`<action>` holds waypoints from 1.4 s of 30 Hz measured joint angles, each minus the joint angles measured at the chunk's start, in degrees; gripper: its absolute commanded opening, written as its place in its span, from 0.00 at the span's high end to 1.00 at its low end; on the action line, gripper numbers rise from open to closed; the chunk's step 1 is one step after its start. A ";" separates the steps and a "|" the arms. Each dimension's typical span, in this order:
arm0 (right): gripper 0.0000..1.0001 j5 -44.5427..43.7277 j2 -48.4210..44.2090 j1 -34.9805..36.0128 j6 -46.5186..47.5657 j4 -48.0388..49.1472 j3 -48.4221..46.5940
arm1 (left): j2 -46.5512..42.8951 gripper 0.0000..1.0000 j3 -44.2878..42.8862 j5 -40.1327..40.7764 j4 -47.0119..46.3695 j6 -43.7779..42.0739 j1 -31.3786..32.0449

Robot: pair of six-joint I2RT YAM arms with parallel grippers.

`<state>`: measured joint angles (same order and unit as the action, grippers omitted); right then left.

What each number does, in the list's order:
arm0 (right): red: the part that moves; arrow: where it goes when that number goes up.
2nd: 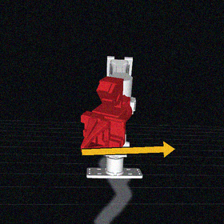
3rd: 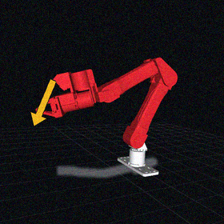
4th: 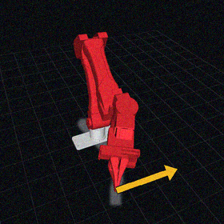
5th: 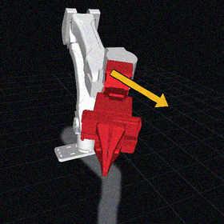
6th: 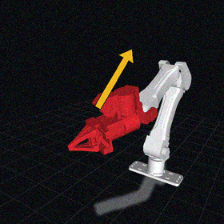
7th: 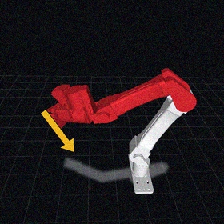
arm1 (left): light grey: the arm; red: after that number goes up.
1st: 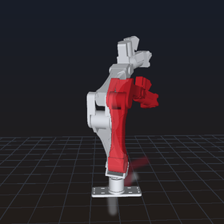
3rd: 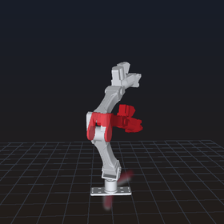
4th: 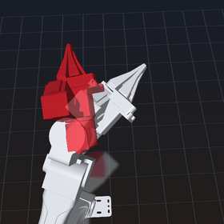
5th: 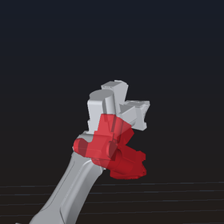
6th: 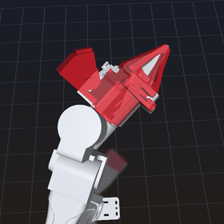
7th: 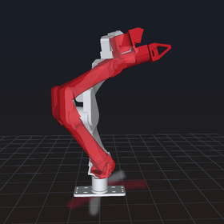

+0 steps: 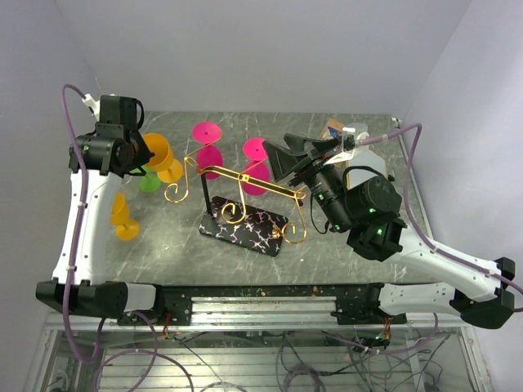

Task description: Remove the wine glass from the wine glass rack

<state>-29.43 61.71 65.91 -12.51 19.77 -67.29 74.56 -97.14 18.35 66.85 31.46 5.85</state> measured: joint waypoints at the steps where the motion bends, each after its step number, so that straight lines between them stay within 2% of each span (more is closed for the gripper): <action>1: 0.41 -0.48 -0.17 0.00 1.01 -0.48 0.02 | 0.63 0.93 0.44 -0.57 -0.39 -0.26 -0.35; 13: 0.41 -5.11 -2.99 0.00 8.76 -4.70 1.14 | 12.09 0.93 5.86 -7.96 -7.32 -7.61 -9.40; 20: 0.41 -5.90 -3.10 0.00 9.94 -4.76 2.32 | 16.55 0.89 6.14 -10.62 -9.53 -10.10 -9.38; 39: 0.41 -5.05 -1.51 0.00 16.06 -5.09 3.30 | 23.50 0.83 6.12 -8.87 -11.78 -12.22 -8.94; 42: 0.42 -4.70 -1.57 0.00 17.73 -5.33 3.69 | 23.61 0.77 6.14 -8.41 -11.87 -12.24 -8.48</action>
<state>-34.13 60.14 65.91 5.21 14.44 -63.59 98.17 -91.00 9.93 54.98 19.22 -2.63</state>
